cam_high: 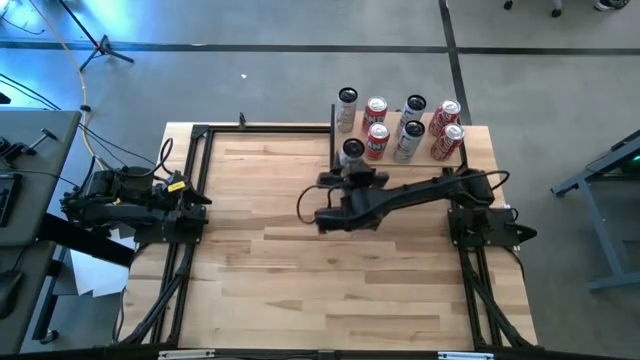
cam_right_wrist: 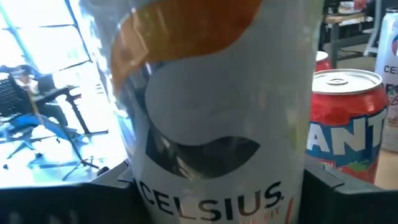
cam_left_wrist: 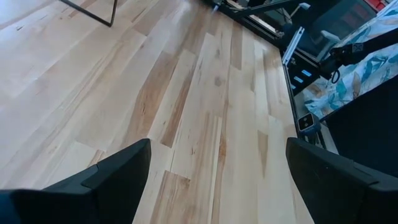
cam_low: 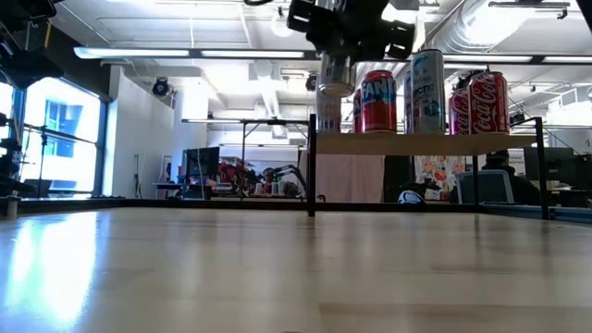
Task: Place canned beverage on shelf
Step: Put the white yellow soda can on the shelf aligned with the other white yellow soda can
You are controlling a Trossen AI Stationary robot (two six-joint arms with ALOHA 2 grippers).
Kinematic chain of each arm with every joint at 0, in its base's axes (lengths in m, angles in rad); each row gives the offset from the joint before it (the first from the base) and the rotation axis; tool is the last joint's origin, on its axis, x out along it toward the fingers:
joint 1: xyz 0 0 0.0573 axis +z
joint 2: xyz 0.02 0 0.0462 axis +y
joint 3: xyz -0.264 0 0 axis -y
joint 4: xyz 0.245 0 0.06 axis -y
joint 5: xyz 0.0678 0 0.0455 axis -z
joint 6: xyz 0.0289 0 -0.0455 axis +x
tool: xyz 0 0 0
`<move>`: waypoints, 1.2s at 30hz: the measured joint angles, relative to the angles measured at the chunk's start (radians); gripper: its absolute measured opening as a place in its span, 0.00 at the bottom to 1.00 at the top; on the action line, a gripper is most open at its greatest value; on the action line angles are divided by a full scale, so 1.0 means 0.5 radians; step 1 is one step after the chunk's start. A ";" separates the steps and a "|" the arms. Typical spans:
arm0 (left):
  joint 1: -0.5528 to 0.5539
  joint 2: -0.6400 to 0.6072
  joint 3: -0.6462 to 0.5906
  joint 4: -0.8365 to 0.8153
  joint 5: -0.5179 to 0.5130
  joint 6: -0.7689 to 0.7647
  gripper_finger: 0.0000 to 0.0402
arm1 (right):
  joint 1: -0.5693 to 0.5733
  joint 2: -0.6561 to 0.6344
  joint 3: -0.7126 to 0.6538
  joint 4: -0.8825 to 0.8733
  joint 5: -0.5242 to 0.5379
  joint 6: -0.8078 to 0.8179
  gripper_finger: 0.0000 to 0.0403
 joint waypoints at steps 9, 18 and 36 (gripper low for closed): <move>0.000 0.000 0.000 0.000 -0.001 0.000 0.87 | -0.134 0.001 0.000 0.064 -0.247 -0.040 0.59; 0.000 -0.001 0.000 0.000 -0.002 0.000 0.87 | -0.274 0.020 -0.001 0.316 -0.206 -0.374 0.59; -0.001 0.000 0.000 0.001 -0.005 0.000 0.87 | -0.387 0.129 -0.031 0.614 -0.173 -0.631 0.60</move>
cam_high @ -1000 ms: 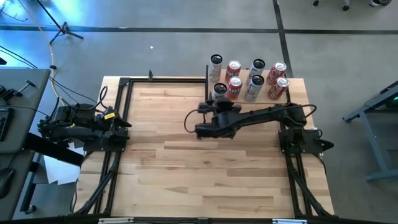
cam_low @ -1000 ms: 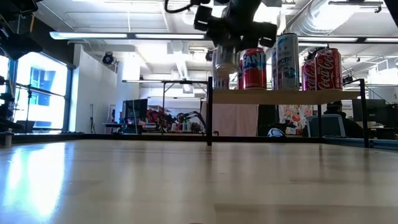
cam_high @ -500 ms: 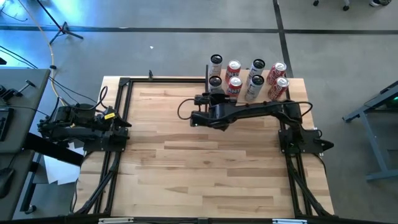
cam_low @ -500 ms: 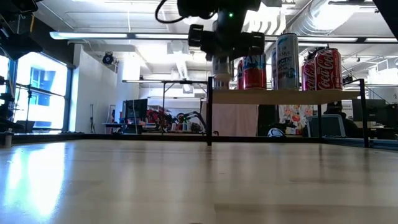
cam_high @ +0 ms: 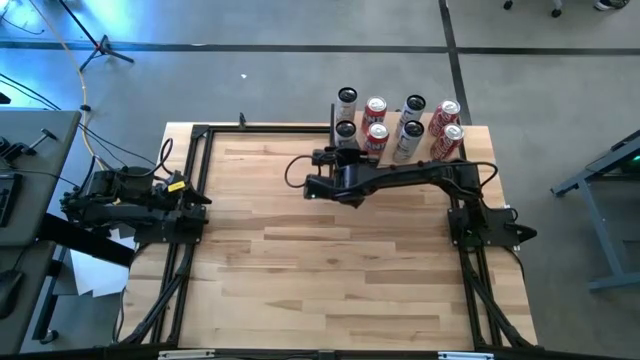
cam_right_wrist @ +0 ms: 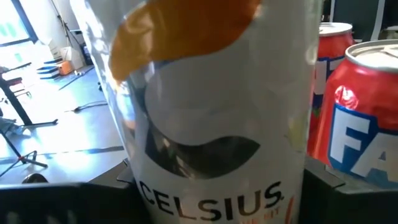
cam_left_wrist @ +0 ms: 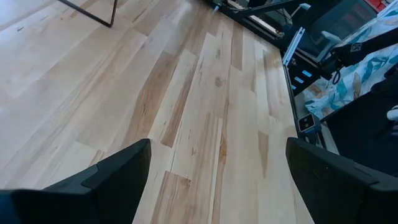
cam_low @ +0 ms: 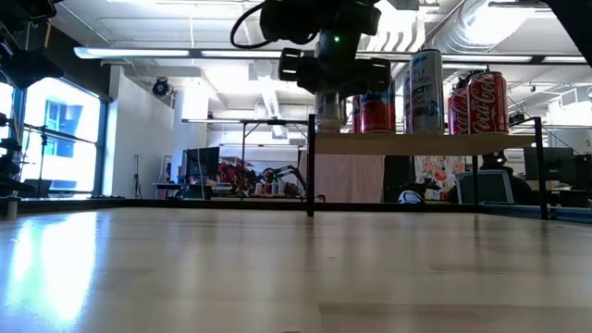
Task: Place canned beverage on shelf
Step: Put the white yellow soda can on the shelf aligned with the other white yellow soda can
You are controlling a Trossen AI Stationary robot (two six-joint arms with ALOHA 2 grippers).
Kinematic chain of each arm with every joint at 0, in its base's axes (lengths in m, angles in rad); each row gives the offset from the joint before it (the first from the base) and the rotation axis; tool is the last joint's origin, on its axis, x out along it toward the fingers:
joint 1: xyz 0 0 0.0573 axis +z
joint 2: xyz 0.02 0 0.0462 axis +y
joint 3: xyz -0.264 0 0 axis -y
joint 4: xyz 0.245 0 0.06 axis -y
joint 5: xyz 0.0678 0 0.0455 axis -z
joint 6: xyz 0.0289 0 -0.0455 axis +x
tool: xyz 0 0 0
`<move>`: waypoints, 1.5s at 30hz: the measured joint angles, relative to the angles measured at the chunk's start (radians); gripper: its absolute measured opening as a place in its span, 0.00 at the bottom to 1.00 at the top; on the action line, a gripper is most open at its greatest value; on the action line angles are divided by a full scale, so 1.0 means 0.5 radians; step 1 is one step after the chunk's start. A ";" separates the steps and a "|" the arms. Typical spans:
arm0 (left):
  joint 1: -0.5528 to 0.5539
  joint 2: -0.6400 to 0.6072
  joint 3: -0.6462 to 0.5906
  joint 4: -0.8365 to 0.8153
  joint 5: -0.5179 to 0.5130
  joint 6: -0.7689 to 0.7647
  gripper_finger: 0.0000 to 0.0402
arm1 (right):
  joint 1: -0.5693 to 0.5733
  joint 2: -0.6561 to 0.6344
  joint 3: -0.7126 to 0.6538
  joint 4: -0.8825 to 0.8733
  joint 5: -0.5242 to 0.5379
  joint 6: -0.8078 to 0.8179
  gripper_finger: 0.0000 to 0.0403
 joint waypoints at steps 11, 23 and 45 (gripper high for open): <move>0.000 0.000 0.000 0.000 0.002 0.000 0.87 | -0.079 0.000 0.000 0.008 0.012 0.001 0.60; 0.000 0.000 0.000 -0.001 0.003 0.000 0.87 | -0.139 0.001 0.000 0.128 -0.097 -0.140 0.60; 0.001 0.000 0.000 -0.001 0.003 0.000 0.87 | -0.171 0.028 0.004 0.153 -0.152 -0.195 0.71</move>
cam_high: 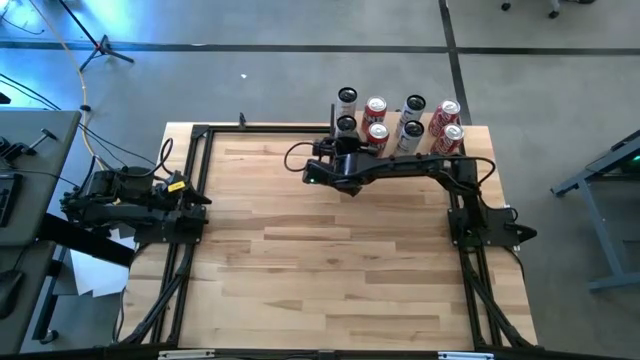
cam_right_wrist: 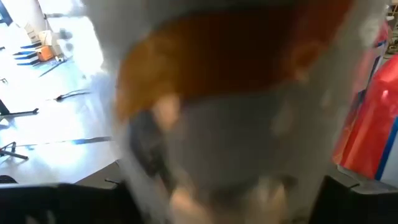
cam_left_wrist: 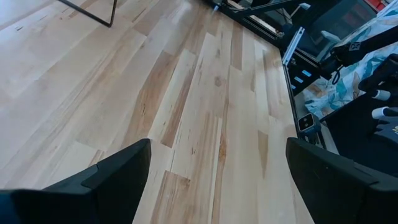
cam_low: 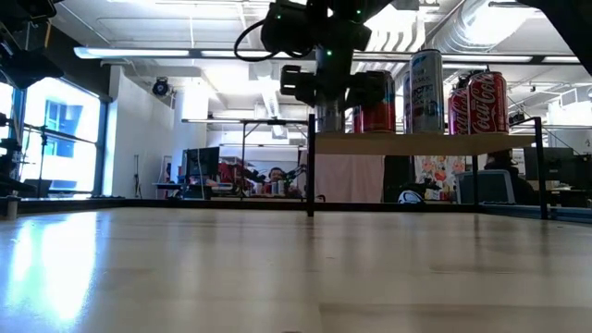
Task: Place canned beverage on shelf
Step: Put the white yellow soda can on the shelf aligned with the other white yellow soda can
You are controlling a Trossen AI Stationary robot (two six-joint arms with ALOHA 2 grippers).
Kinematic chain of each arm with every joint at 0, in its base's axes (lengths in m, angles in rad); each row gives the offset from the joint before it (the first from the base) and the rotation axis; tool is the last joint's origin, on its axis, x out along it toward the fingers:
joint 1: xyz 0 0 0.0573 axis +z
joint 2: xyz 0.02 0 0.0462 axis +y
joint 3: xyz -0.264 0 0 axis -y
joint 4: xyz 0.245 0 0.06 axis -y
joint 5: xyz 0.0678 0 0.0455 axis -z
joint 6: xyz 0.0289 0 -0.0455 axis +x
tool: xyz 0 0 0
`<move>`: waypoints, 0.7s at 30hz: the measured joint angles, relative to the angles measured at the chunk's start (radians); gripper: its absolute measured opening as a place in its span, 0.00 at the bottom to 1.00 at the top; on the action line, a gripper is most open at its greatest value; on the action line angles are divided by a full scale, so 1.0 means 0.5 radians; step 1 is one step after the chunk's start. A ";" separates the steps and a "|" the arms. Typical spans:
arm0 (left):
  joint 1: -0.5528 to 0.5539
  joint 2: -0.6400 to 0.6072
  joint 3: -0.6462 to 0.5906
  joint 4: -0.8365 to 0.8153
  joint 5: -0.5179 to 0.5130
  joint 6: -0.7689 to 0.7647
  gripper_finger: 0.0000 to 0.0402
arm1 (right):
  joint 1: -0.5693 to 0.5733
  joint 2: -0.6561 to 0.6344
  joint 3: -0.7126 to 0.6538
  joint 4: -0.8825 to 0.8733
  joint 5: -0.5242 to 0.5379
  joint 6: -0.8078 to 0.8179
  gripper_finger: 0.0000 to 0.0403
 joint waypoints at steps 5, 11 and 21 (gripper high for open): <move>0.000 0.000 0.000 0.000 0.000 0.000 0.87 | 0.001 0.001 0.000 -0.001 -0.027 -0.001 0.74; -0.001 0.000 0.000 0.000 0.000 0.000 0.87 | 0.014 0.001 0.000 -0.006 -0.029 -0.038 0.76; -0.001 0.000 0.000 0.000 0.000 0.000 0.87 | 0.044 0.001 -0.001 -0.018 -0.026 -0.078 0.93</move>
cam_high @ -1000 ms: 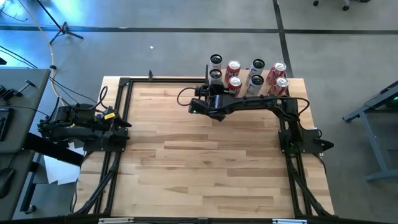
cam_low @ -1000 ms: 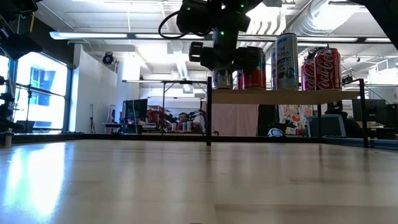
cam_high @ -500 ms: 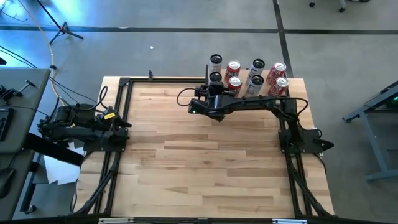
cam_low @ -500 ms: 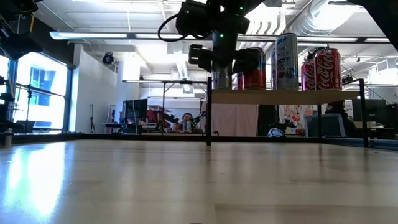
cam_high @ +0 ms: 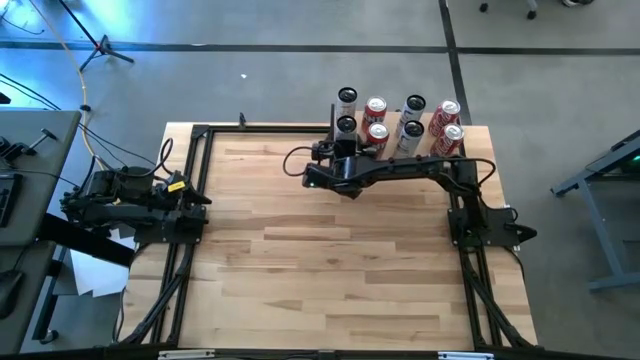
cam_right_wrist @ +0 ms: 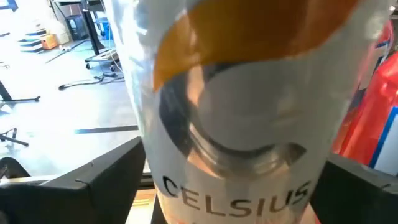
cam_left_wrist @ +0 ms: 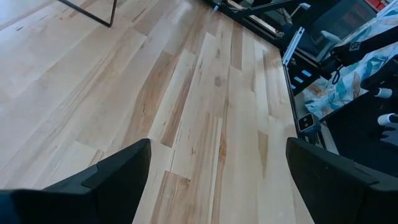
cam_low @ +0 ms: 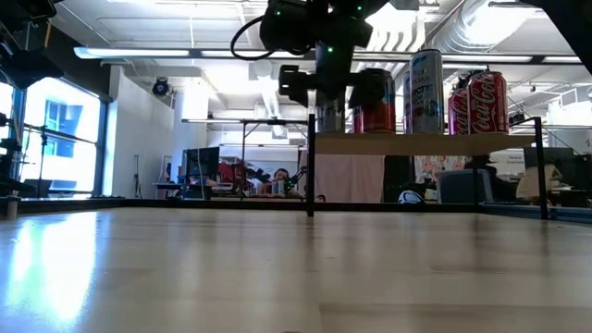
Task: Place canned beverage on shelf
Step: Put the white yellow soda can on the shelf aligned with the other white yellow soda can, then return to Home Position
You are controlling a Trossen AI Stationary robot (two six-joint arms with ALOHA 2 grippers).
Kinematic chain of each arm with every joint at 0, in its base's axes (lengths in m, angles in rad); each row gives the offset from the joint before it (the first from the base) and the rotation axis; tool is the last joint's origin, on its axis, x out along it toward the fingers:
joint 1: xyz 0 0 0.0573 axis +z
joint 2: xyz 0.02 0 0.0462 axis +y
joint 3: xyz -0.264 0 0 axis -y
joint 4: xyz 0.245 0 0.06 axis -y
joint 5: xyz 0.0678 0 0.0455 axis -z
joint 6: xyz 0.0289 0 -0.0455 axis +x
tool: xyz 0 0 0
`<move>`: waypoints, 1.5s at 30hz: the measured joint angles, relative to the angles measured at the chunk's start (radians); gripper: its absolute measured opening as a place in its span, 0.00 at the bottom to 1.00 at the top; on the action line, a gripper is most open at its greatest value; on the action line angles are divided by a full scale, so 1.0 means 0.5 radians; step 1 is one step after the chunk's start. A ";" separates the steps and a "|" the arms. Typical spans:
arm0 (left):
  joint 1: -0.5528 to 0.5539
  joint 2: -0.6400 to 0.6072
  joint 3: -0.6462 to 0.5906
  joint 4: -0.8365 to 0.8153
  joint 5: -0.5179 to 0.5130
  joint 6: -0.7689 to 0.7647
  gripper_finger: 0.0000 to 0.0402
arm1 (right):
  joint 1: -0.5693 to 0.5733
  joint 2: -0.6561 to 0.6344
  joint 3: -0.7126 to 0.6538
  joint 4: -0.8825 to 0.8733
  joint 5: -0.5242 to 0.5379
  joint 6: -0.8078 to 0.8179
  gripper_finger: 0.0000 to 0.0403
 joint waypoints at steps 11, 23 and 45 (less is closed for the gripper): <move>0.000 0.000 0.000 -0.001 0.000 0.000 0.87 | 0.062 -0.001 0.014 -0.228 -0.079 0.172 0.99; 0.000 0.000 0.000 0.000 0.000 0.000 0.87 | 0.295 -0.002 0.016 -0.651 -0.254 0.543 0.99; 0.000 -0.001 -0.001 0.000 -0.001 0.000 0.87 | 1.721 -0.205 0.012 -1.479 0.180 1.313 0.99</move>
